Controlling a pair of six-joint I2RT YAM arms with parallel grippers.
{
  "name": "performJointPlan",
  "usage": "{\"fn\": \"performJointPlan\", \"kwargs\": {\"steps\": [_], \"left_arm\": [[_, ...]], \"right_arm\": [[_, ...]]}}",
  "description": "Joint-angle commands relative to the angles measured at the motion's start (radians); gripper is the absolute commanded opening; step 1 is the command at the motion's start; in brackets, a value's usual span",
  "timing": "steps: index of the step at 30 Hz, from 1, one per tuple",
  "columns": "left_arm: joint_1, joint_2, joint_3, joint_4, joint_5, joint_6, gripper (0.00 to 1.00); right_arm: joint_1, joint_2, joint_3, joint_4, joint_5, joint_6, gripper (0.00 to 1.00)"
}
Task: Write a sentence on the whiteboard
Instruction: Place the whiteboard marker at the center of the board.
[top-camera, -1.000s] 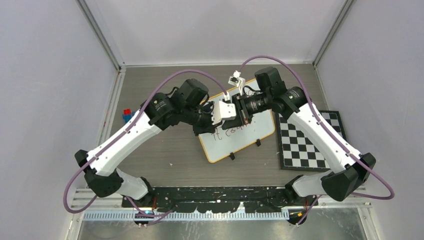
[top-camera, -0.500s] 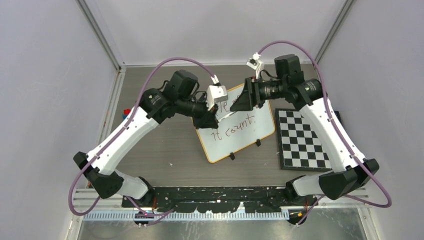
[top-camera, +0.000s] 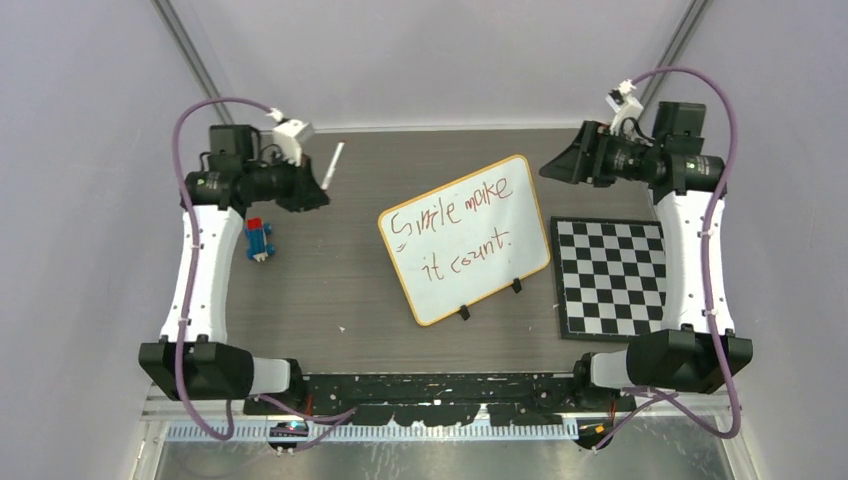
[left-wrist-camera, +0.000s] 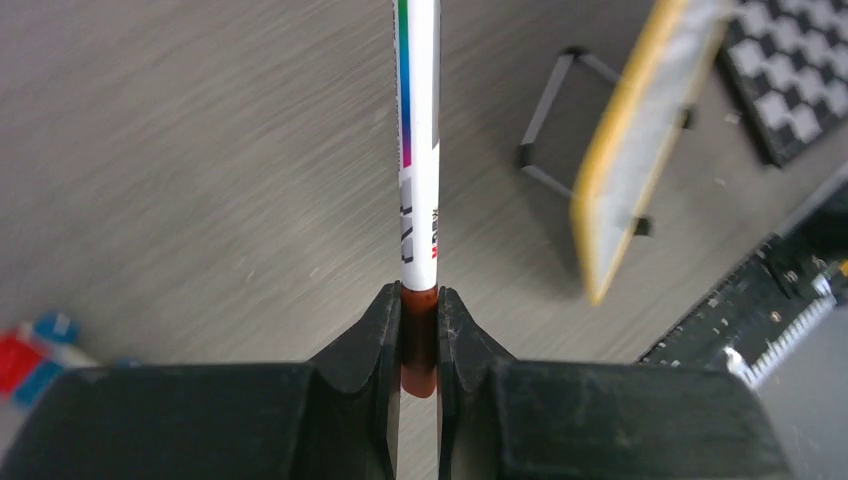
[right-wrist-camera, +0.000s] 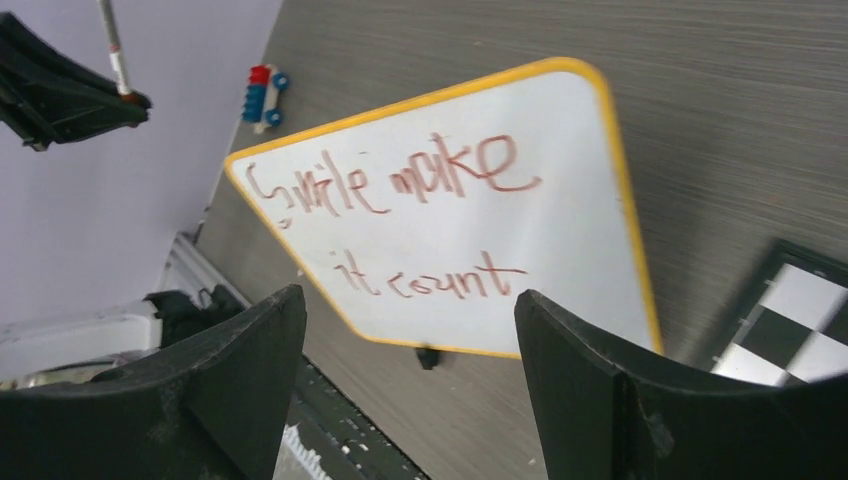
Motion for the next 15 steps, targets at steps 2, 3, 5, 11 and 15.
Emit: {"fn": "performJointPlan", "kwargs": {"steps": [2,3,5,11,15], "left_arm": [[0.266,0.021,-0.147,-0.052,-0.046,0.149,0.00],[0.306,0.037,-0.178,-0.054,-0.059,0.163,0.00],[0.370,0.066,-0.237,-0.050,-0.095,0.193,0.00],[0.437,0.099,-0.412,0.072,-0.179,0.233,0.00],[0.437,0.134,-0.512,0.152,-0.235,0.235,0.01]], "right_arm": [[-0.152,-0.001,-0.023,-0.186,0.030,-0.246,0.82],[-0.179,0.004,-0.039,-0.209,0.040,-0.276,0.82],[-0.234,0.007,-0.078,-0.241,0.055,-0.327,0.81],[-0.298,-0.035,-0.221,-0.250,0.112,-0.427,0.82],[-0.298,-0.079,-0.309,-0.216,0.156,-0.443,0.82]]}}
